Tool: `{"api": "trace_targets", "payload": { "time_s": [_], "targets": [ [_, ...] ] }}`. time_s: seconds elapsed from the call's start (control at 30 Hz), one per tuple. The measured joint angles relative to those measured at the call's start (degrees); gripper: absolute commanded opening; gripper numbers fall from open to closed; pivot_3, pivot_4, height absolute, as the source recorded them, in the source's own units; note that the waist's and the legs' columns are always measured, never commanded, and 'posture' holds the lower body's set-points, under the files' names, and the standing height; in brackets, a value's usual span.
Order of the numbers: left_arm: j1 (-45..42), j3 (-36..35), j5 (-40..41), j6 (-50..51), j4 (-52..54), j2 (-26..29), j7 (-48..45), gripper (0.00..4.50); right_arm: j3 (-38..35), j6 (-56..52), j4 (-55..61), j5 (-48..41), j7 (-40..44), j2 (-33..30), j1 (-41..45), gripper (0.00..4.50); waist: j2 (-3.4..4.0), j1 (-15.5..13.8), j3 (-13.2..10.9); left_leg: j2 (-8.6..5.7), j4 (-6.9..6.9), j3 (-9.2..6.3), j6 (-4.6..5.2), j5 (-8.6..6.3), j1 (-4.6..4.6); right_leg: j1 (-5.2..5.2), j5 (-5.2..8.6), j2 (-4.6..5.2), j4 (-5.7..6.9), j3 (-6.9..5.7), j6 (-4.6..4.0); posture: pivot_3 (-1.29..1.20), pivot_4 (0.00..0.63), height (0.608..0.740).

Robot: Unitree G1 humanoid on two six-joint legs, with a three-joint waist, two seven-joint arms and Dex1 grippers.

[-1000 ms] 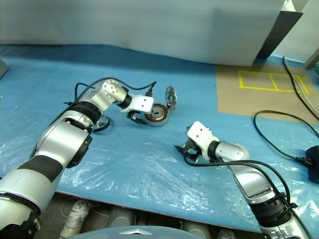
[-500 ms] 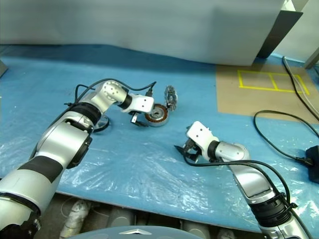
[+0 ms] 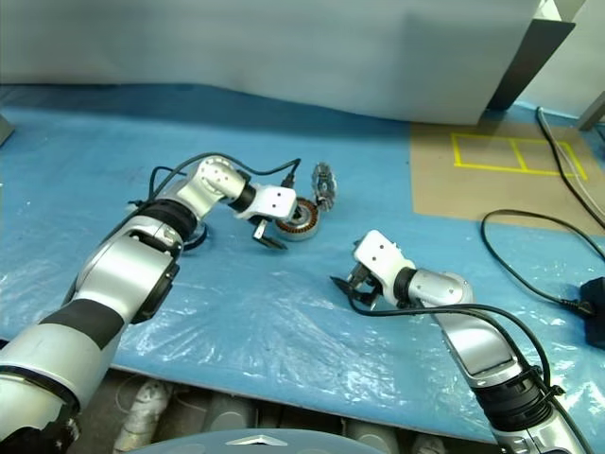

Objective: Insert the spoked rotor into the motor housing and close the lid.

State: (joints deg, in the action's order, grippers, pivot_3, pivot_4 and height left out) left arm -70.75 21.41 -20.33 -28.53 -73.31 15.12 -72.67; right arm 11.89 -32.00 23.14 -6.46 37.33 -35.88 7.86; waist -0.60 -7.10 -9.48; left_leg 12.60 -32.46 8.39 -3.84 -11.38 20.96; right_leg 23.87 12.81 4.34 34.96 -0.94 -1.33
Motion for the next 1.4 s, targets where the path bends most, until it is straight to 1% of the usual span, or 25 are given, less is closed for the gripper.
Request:
{"api": "trace_targets", "payload": {
  "time_s": [0.37, 0.53, 0.73, 1.0, 1.13, 1.4],
  "targets": [
    [0.02, 2.16, -3.66, 0.19, 0.59, 0.88, 4.81, 4.49, 0.00, -0.25, 0.00, 0.01, -0.10, 0.00, -1.14, 4.50, 0.00, 0.05, 0.00, 0.00, -0.02, 0.00, 0.00, 0.00, -0.10, -0.09, 0.00, 0.01, 0.00, 0.01, 0.00, 0.00, 0.150, 0.740],
    [-0.06, 2.46, -3.51, 0.03, 1.20, 0.40, 3.30, 4.49, 0.00, -0.18, 0.00, 0.12, -0.04, 0.00, -1.14, 4.50, 0.00, 0.03, 0.00, 0.00, 0.00, 0.00, 0.00, 0.00, -0.15, -0.15, 0.00, 0.01, -0.02, 0.01, 0.00, 0.00, 0.150, 0.740],
    [-0.04, 2.30, -2.66, -0.77, 1.94, -0.04, -0.80, 4.49, 0.00, -0.10, -0.19, 0.14, -0.06, 0.00, -1.34, 4.50, 0.00, 0.03, 0.00, 0.00, 0.03, 0.01, 0.00, 0.00, -0.19, -0.16, 0.00, 0.00, 0.00, 0.01, 0.00, 0.00, 0.150, 0.740],
    [-0.04, 1.97, -2.04, -0.65, 1.85, 0.27, -0.81, 4.49, 0.00, 0.09, -0.19, 0.15, -0.26, 0.01, -1.85, 4.50, 0.00, 0.17, 0.00, 0.01, 0.02, 0.02, 0.00, 0.00, -0.21, -0.16, 0.00, 0.00, -0.02, 0.02, 0.00, 0.00, 0.150, 0.740],
    [-0.05, 0.72, -0.57, 0.25, 1.82, 0.44, -2.31, 4.49, 0.06, 0.09, -0.20, 0.31, -0.20, -0.01, -1.78, 4.50, 0.00, 0.10, 0.00, 0.00, 0.04, 0.02, 0.00, 0.00, -0.18, -0.15, 0.00, 0.00, -0.04, 0.02, 0.00, 0.00, 0.150, 0.740],
    [-0.04, -0.10, 0.40, 0.00, 1.86, 2.28, -3.35, 4.49, 0.07, 0.08, -0.19, 0.42, 0.03, -0.04, -1.88, 4.50, 0.00, 0.08, 0.00, 0.00, 0.08, 0.01, 0.00, 0.00, -0.17, -0.15, 0.00, 0.00, -0.06, 0.00, 0.00, 0.00, 0.150, 0.740]
  ]
}}
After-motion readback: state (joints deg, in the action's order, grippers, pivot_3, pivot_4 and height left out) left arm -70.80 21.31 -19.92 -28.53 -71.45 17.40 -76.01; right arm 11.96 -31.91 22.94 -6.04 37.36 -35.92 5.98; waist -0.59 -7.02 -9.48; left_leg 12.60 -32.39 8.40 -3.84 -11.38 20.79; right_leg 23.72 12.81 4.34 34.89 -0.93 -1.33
